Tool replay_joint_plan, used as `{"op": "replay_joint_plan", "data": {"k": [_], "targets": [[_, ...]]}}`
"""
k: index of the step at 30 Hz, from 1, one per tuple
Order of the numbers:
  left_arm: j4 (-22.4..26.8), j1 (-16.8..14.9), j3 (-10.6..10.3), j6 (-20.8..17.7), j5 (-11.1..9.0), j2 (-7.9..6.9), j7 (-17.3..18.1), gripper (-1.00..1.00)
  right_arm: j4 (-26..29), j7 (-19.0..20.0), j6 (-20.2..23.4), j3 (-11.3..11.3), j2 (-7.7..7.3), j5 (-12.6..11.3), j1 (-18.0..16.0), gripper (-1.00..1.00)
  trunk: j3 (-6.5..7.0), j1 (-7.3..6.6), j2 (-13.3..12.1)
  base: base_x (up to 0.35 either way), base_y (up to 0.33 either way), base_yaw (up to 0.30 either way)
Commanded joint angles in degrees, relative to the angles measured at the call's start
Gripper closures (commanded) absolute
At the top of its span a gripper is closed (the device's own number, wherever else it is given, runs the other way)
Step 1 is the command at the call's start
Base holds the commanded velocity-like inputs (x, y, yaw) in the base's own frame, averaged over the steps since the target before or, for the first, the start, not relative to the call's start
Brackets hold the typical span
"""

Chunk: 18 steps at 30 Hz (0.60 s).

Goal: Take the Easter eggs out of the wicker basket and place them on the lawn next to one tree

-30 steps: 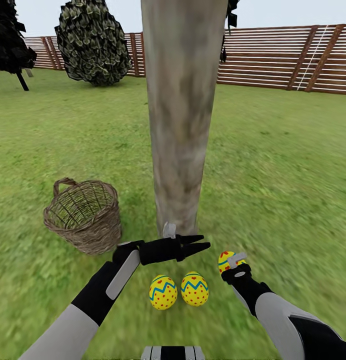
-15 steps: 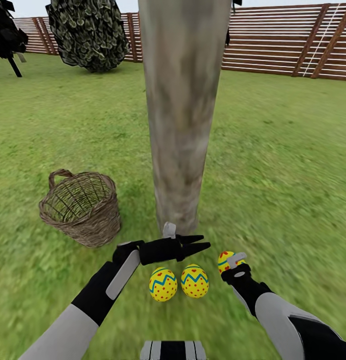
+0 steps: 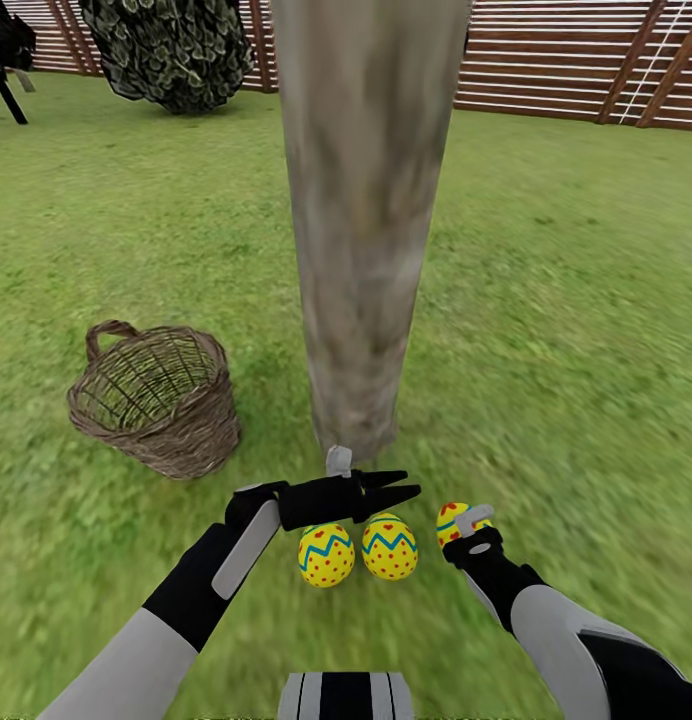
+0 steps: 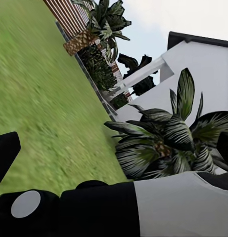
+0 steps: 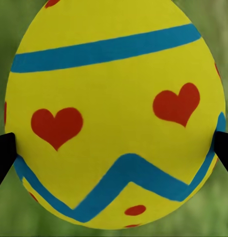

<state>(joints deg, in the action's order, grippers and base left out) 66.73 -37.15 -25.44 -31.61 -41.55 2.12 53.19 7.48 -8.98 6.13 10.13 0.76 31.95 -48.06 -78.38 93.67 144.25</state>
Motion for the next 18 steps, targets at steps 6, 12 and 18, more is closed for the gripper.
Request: {"op": "replay_joint_plan", "data": {"k": [6, 12, 18], "targets": [[-0.1, 0.12, -0.04, -0.23, -0.46, -0.07, -0.14, -1.0, 0.07, -0.07, 0.29, 0.41, 0.03, 0.57, -0.01, 1.0, -0.26, 0.01, 0.03, 0.018, 0.008, 0.0], [-1.99, 0.32, 0.04, 0.21, -2.87, -0.1, -0.03, -1.0, 0.07, -0.07, 0.29, 0.41, 0.03, 0.48, -0.01, 1.0, -0.49, 0.04, 0.04, 0.136, 0.06, 0.0], [-2.04, 0.32, 0.05, 0.15, -2.92, -0.1, -0.1, -1.0, 0.07, -0.07, 0.29, 0.41, 0.03, 0.48, -0.01, 1.0, -1.81, 0.19, 0.12, 0.0, 0.0, 0.0]]}}
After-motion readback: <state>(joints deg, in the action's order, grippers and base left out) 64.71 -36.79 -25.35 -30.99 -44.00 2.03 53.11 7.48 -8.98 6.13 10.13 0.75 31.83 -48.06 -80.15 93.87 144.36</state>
